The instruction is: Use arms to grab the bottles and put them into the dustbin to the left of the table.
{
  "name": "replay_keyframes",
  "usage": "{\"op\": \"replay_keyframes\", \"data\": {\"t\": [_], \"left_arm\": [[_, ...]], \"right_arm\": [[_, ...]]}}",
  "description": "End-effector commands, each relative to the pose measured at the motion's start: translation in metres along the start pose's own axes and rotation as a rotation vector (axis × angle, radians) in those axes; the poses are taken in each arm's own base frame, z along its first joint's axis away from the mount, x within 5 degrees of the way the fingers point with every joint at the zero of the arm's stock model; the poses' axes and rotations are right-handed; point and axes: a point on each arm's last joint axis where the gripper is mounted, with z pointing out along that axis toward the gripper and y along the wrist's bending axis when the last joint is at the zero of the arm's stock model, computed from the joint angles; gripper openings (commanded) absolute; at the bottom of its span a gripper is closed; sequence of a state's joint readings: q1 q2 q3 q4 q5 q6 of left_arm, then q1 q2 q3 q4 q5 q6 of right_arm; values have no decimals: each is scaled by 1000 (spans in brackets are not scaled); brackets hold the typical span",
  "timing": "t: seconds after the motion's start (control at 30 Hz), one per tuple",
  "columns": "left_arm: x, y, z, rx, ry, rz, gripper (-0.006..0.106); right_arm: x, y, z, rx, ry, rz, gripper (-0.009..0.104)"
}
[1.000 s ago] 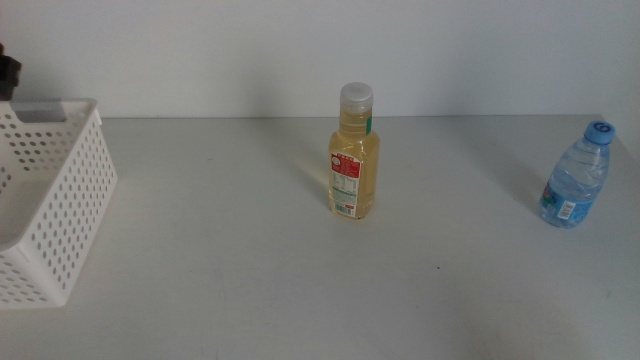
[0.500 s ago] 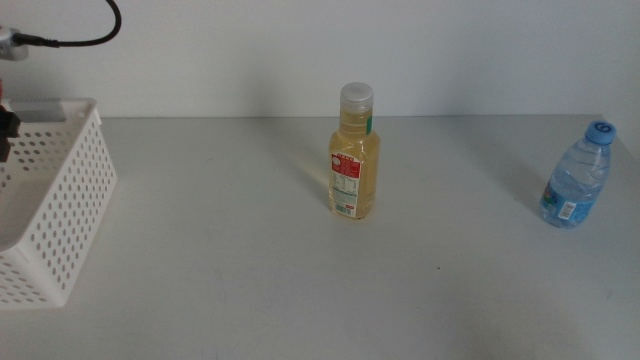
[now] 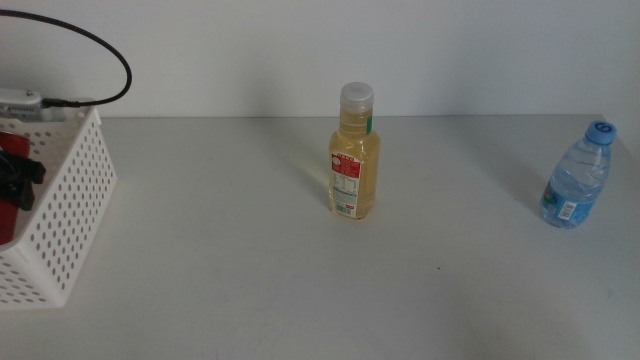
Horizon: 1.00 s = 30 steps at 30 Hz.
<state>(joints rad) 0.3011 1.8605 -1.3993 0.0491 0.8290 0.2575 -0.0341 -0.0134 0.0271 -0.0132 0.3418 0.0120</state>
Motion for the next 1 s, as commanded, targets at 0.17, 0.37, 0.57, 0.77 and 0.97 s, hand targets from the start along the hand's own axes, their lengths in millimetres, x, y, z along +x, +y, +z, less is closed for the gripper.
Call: {"op": "replay_keyframes", "data": {"t": [0.17,0.37,0.57,0.77,0.97], "left_arm": [[-14,5,-15,-24,-111,-23,20],[-15,4,-15,-24,-117,-20,67],[-15,1,-20,-16,-116,-14,94],[-18,-8,-63,-30,-221,2,91],[-15,-46,-128,40,-393,96,87]], "right_arm": [[-10,0,-3,8,-102,-15,73],[-10,0,-3,8,-102,-15,73],[-10,0,-3,8,-102,-15,73],[-10,0,-3,8,-102,-14,73],[-10,0,-3,8,-102,-14,73]]}}
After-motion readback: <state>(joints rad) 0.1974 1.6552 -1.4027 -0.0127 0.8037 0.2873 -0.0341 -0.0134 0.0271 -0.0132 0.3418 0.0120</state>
